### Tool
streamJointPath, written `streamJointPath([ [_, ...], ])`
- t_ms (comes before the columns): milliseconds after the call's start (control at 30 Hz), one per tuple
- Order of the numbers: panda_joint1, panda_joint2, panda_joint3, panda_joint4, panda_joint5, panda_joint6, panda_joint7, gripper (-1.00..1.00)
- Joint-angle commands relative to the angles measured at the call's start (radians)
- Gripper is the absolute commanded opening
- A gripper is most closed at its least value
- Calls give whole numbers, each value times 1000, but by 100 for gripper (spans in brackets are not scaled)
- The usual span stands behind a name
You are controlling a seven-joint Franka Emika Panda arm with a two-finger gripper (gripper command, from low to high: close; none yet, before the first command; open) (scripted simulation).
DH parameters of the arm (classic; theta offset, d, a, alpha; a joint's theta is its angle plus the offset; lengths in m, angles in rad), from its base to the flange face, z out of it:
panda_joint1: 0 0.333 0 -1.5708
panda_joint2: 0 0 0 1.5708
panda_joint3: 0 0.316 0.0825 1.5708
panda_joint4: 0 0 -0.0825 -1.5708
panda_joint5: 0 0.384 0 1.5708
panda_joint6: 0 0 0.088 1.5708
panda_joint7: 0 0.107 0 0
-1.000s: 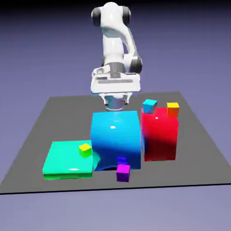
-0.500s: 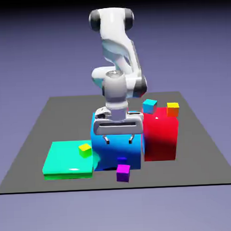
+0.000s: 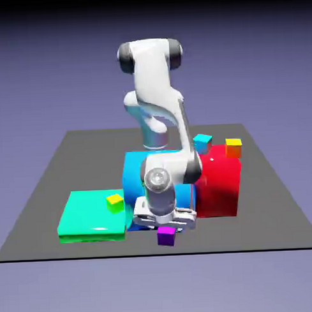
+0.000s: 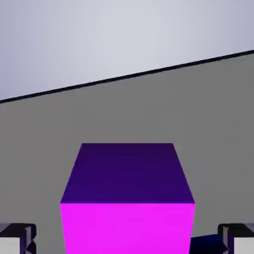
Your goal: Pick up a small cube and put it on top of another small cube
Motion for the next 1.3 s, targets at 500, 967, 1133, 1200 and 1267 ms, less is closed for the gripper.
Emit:
streamJointPath([
  [500,150,-503,86,-32,26,-362,-262,-100],
  [967,344,-1011,219,-212,4,-721,-455,-100],
  [1133,347,-1023,232,-312,-11,-691,-410,-100],
  [1200,350,-1029,234,-385,-6,-624,-410,-100],
  [1267,352,-1032,236,-424,-4,-588,-411,-100],
])
